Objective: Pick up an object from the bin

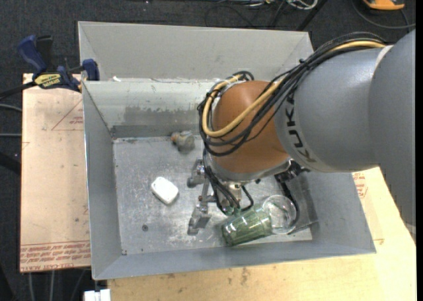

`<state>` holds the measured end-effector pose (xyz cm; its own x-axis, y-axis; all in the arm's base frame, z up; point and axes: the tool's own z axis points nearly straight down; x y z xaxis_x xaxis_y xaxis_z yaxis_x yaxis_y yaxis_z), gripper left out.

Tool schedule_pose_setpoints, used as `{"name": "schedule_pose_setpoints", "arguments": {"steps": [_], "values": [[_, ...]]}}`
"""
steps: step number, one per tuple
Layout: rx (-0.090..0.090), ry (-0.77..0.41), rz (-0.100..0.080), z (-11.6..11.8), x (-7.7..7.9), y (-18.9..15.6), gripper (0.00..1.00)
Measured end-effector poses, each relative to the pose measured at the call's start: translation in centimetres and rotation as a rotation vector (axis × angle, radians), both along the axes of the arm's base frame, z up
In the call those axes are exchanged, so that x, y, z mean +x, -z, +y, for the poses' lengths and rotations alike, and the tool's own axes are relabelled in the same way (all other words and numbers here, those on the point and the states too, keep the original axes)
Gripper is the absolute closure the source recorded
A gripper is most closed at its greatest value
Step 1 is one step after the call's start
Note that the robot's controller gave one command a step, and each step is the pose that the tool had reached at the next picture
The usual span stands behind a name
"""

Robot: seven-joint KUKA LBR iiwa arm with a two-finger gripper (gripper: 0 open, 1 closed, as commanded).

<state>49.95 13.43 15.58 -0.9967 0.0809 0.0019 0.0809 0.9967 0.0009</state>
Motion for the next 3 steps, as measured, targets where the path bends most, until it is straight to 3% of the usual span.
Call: {"name": "schedule_pose_setpoints", "arguments": {"steps": [1, 2, 3], "values": [[0.002, 0.092, -0.01, 0.1, 5.3, 4.7, 0.0], [-0.004, 0.125, 0.009, 0.9, 3.7, 2.5, 0.0], [-0.002, 0.082, 0.001, 1.6, 2.8, -3.9, 0.0]]}}
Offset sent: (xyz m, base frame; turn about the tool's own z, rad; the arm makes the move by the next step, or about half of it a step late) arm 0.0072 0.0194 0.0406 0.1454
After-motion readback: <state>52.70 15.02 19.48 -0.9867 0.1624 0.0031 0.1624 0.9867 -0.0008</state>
